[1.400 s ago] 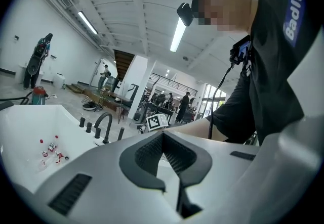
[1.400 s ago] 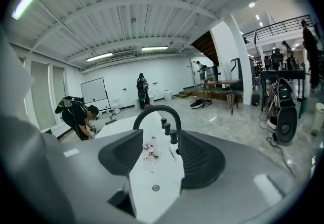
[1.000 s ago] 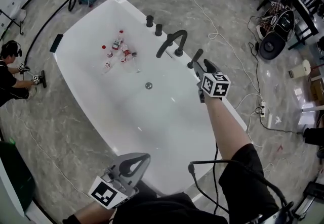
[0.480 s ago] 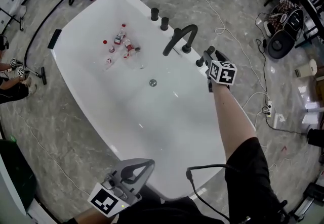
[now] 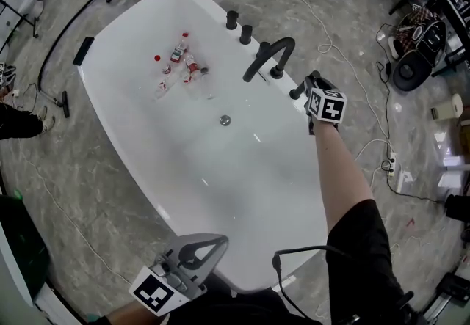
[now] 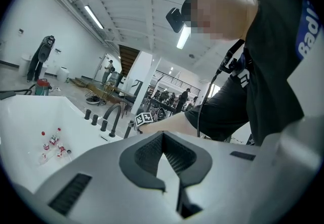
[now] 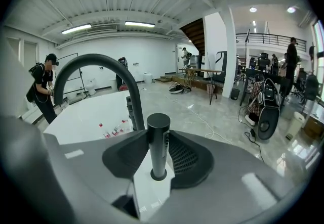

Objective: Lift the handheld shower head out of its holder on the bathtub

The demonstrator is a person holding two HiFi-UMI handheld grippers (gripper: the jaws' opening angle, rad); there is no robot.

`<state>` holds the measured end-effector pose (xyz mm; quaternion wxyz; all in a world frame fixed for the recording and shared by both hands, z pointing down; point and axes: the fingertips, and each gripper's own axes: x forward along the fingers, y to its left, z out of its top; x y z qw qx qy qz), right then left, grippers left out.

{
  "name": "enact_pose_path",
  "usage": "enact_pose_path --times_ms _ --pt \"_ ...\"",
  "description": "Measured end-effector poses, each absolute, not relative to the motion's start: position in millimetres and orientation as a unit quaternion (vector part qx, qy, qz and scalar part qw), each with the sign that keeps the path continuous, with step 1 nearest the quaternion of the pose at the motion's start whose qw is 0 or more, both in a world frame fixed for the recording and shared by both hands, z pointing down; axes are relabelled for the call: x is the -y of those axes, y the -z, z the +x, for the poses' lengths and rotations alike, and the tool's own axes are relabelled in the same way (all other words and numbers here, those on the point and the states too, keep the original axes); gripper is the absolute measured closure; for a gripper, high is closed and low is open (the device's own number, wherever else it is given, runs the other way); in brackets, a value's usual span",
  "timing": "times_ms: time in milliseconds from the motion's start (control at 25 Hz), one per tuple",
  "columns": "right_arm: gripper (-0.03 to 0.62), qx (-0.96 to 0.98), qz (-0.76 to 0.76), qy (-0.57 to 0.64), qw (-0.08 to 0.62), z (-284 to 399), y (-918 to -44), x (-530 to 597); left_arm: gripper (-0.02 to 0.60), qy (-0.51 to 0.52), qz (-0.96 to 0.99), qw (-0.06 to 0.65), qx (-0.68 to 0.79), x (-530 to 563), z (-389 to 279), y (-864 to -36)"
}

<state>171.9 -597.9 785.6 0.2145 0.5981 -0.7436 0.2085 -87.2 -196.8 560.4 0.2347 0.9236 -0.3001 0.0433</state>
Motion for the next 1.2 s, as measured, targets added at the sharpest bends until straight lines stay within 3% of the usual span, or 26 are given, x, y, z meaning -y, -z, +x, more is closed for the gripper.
enact_pose_path --times_ms 600,1200 --pt "0.471 0.782 0.589 -0.158 0.128 185.1 -625.8 505.3 0.581 -0.026 0.934 0.220 0.279 154.1 -51.7 -494.8" --pt "0.471 0.816 0.558 -0.130 0.082 182.3 -498.5 313.0 0.581 0.015 0.941 0.182 0.284 74.6 -18.0 -415.3"
